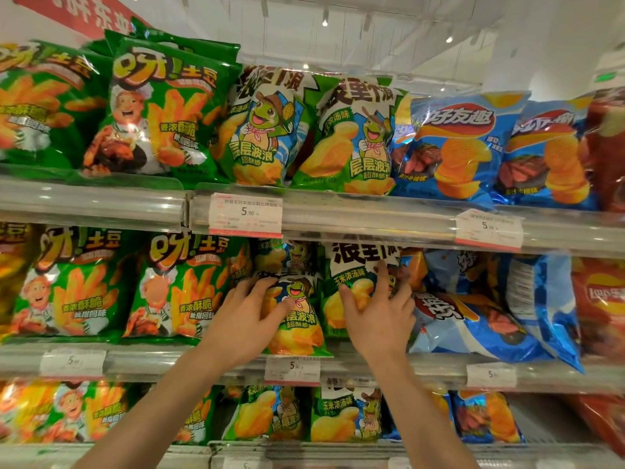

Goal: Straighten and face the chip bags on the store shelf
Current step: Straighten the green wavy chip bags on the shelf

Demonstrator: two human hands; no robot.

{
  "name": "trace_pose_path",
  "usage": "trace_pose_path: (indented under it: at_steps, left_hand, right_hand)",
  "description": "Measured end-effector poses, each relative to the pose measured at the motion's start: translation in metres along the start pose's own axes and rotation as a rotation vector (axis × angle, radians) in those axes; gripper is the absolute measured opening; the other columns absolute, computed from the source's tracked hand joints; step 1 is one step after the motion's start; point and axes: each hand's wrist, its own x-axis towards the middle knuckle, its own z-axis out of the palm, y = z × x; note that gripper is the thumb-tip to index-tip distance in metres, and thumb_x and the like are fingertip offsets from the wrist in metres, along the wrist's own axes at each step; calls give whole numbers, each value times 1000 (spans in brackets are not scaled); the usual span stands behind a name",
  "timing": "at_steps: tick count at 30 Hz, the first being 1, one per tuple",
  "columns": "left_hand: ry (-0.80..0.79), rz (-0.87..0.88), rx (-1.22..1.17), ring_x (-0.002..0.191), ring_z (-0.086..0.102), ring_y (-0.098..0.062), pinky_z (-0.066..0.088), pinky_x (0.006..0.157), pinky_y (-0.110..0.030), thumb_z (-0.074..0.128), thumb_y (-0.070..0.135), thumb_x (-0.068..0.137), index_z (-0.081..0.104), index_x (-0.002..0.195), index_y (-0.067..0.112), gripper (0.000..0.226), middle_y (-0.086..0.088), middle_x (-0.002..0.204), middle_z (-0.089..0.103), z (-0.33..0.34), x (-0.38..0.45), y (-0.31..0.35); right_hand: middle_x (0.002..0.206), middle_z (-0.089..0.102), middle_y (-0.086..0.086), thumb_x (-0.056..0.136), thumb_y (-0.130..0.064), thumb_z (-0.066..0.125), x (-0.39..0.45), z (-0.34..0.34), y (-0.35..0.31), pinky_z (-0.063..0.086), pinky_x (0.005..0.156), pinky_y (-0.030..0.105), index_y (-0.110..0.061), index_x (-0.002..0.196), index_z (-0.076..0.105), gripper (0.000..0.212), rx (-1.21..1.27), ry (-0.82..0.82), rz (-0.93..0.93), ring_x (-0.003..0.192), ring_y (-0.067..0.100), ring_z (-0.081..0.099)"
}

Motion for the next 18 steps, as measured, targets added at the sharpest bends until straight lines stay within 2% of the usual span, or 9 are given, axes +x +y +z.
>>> trace_pose_path:
  at_steps: [4, 6, 8, 11, 13, 14, 16, 17, 18]
  left_hand:
    - [-10, -11, -13, 142, 30, -22, 30, 116, -42, 39, 72, 90, 33, 149, 35, 70, 2, 154, 33, -2, -2, 3]
    - [-25, -20, -35, 143, 30, -22, 29, 117, -42, 40, 72, 90, 33, 150, 35, 70, 2, 154, 32, -3, -3, 3]
    - [-45, -36, -76, 142, 31, -23, 29, 117, -42, 40, 71, 91, 34, 149, 36, 68, 2, 154, 32, -6, -3, 4]
    - [-49, -68, -142, 139, 37, -24, 31, 114, -38, 39, 63, 95, 36, 149, 34, 62, -1, 154, 32, -13, -2, 6]
    - [-44, -84, -155, 138, 40, -25, 33, 110, -37, 38, 58, 98, 35, 149, 32, 58, -3, 154, 33, -15, -1, 6]
    - [-49, -95, -154, 138, 40, -26, 33, 111, -37, 38, 58, 99, 35, 149, 33, 57, -3, 154, 33, -15, 0, 5]
    - [-81, -124, -140, 137, 41, -28, 34, 113, -41, 35, 59, 99, 32, 149, 35, 56, -5, 154, 34, -14, 3, 4]
    - [-103, -141, -140, 136, 42, -29, 34, 112, -42, 35, 60, 98, 31, 149, 37, 55, -6, 153, 36, -13, 6, 3]
    - [-127, -157, -153, 135, 44, -29, 35, 112, -43, 37, 60, 98, 30, 148, 40, 55, -6, 151, 38, -12, 8, 1]
  right_hand:
    - [165, 3, 15, 86, -77, 39, -5, 11, 6, 22, 115, 53, -36, 158, 3, 90, 52, -88, 47, 149, 38, 15]
    - [166, -5, 11, 85, -77, 43, -2, 6, 9, 15, 118, 53, -37, 158, 5, 92, 113, -143, 26, 151, 34, 6]
    - [166, -4, 8, 84, -75, 48, 1, -5, 11, 11, 119, 53, -35, 158, 11, 91, 171, -154, 9, 152, 31, 3]
    - [161, 19, 14, 86, -66, 56, 2, -24, 13, 22, 115, 53, -23, 152, 36, 81, 195, -17, -63, 147, 35, 21]
    - [143, 43, 13, 88, -56, 61, 0, -38, 8, 38, 104, 42, -18, 136, 55, 62, 218, 93, -161, 130, 32, 44]
    - [130, 54, 7, 89, -53, 61, -3, -45, 3, 44, 93, 33, -18, 128, 59, 52, 231, 66, -198, 117, 25, 54]
    - [103, 68, -3, 93, -56, 54, -12, -58, -13, 46, 69, 21, -21, 124, 59, 47, 208, -174, -245, 86, 10, 63]
    - [98, 71, -3, 94, -61, 49, -17, -59, -21, 46, 65, 19, -21, 129, 55, 53, 154, -333, -254, 80, 7, 63]
    - [104, 72, -1, 94, -67, 43, -22, -58, -29, 50, 70, 22, -21, 137, 49, 63, 105, -461, -259, 85, 10, 65]
